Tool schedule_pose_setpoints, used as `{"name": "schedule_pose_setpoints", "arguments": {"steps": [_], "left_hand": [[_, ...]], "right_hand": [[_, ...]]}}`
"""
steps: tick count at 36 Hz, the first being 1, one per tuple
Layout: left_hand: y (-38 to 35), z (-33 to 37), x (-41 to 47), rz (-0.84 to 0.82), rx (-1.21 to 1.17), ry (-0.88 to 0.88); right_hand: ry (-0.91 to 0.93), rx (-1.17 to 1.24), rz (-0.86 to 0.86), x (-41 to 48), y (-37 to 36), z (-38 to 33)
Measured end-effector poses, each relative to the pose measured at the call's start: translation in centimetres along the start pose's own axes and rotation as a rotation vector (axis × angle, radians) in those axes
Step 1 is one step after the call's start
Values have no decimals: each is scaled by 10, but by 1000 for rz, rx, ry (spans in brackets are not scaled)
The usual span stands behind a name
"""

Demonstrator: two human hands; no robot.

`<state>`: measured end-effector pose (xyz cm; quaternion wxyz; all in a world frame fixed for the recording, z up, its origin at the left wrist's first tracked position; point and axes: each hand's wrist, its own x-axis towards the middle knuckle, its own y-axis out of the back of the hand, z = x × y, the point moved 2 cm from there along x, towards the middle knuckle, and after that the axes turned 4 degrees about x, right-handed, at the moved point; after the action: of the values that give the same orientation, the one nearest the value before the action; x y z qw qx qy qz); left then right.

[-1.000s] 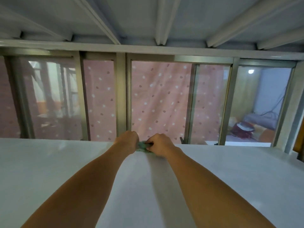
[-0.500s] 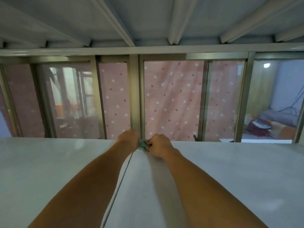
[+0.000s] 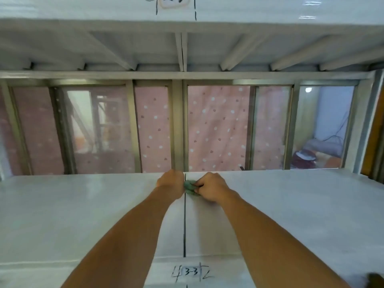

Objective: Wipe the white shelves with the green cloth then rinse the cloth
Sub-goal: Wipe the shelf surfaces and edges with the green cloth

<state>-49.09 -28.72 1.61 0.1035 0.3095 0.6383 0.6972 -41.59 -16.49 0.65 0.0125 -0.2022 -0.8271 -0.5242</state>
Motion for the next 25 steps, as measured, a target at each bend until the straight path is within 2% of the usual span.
{"name": "schedule_pose_setpoints", "arguments": {"steps": [8,25], "left_hand": [[16,-8,-56,11,-24,-33],[47,-38,-152,-9,-72,-60]], "right_hand": [[-65,-3,50,-62,0,-29],[-86,-4,27,-150,-4,-87]]}}
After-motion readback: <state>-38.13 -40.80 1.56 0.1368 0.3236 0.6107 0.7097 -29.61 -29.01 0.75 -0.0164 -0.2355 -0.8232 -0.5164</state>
